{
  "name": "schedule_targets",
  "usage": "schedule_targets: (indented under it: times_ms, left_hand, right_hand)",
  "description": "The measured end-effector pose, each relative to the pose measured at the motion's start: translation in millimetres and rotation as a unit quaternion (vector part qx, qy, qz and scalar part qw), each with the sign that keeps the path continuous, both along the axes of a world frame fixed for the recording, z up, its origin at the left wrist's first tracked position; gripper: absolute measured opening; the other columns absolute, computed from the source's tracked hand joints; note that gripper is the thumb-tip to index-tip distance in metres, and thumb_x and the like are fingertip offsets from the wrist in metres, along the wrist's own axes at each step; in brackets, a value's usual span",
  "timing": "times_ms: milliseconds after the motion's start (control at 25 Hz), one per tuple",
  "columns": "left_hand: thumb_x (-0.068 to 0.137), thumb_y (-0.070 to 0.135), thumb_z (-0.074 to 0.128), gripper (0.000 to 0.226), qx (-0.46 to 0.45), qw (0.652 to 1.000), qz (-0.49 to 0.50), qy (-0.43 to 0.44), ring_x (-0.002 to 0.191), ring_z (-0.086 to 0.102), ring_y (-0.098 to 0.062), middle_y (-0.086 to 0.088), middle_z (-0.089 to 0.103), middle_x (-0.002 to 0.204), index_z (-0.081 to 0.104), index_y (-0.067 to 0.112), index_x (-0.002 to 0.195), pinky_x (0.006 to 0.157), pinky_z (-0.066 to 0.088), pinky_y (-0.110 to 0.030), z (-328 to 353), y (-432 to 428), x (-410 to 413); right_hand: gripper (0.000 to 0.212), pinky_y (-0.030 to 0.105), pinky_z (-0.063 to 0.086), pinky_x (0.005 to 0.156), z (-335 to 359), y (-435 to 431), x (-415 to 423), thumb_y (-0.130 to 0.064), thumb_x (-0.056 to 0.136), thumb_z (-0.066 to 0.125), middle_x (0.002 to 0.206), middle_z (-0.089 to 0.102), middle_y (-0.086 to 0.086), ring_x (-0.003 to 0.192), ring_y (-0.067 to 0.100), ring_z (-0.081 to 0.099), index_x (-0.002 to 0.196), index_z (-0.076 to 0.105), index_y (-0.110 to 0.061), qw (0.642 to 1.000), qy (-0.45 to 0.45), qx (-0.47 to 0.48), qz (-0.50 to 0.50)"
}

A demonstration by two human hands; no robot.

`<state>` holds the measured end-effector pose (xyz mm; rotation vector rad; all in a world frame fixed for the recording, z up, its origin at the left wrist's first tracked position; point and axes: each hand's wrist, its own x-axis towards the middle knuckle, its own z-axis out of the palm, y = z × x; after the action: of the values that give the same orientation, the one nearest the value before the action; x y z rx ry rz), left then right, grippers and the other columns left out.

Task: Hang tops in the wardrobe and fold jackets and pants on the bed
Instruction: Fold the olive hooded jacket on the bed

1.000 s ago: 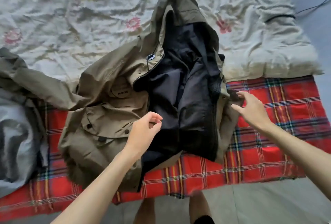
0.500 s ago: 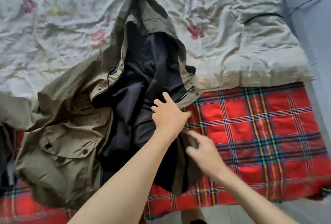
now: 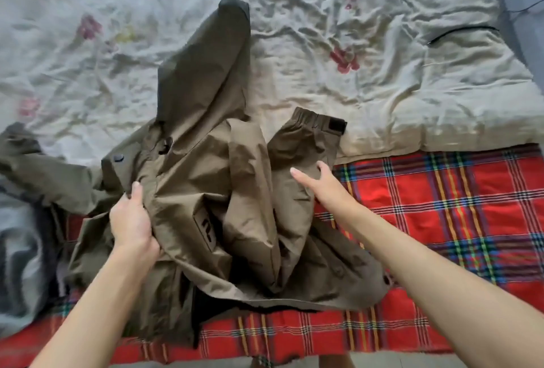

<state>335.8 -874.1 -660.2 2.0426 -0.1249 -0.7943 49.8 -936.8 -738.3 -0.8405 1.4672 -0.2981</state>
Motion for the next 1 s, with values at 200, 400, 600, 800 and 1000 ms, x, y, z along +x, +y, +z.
schedule_targets:
  times_ms: [200,400,600,800,1000]
  left_hand:
    - [0.1,0.039,0.054,0.026,-0.034,0.995,0.061,0.072,0.106,0.068,-0.021,-0.001,0.073,0.106,0.069,0.018,0.099,0.1,0.051,-0.047,-10,29,32]
    - [0.094,0.03,0.063,0.037,-0.111,0.97,0.046,0.211,0.116,0.065,-0.03,-0.012,0.07,0.122,0.067,0.01,0.125,0.1,0.05,-0.047,-2,25,21]
    - [0.097,0.029,0.059,0.042,-0.182,0.955,-0.067,0.226,0.117,0.064,-0.029,-0.013,0.067,0.126,0.06,0.008,0.132,0.103,0.049,-0.046,50,-38,-47]
    - [0.101,0.013,0.052,0.031,-0.215,0.933,-0.194,0.212,0.102,0.069,-0.023,-0.013,0.07,0.115,0.057,0.001,0.128,0.091,0.057,-0.035,74,-121,-139]
    - [0.099,0.01,0.055,0.031,-0.176,0.935,-0.245,0.187,0.097,0.068,-0.026,-0.015,0.067,0.109,0.051,-0.003,0.127,0.092,0.057,-0.041,40,-185,-194]
  right_hand:
    - [0.06,0.036,0.048,0.098,-7,35,60,-0.016,0.085,0.071,0.138,0.054,0.005,0.121,0.022,0.054,0.138,0.048,-0.026,0.993,0.087,0.008,-0.076]
    - [0.026,0.016,0.05,0.059,42,-9,50,0.007,0.088,0.052,0.085,0.072,0.003,0.079,0.015,0.064,0.09,0.071,-0.012,0.984,-0.098,0.027,-0.148]
    - [0.036,0.024,0.048,0.098,123,-164,-81,-0.014,0.09,0.054,0.111,0.065,0.001,0.102,0.009,0.061,0.125,0.058,-0.009,0.859,0.002,-0.353,-0.371]
    - [0.077,0.042,0.036,0.116,79,-89,-166,-0.035,0.091,0.062,0.149,0.042,-0.007,0.139,0.017,0.041,0.155,0.019,-0.029,0.922,0.059,-0.361,-0.125]
    - [0.122,0.054,0.01,0.122,-12,88,-119,-0.077,0.065,0.064,0.163,0.01,0.014,0.151,0.033,0.005,0.158,0.003,-0.027,0.821,0.211,-0.229,0.478]
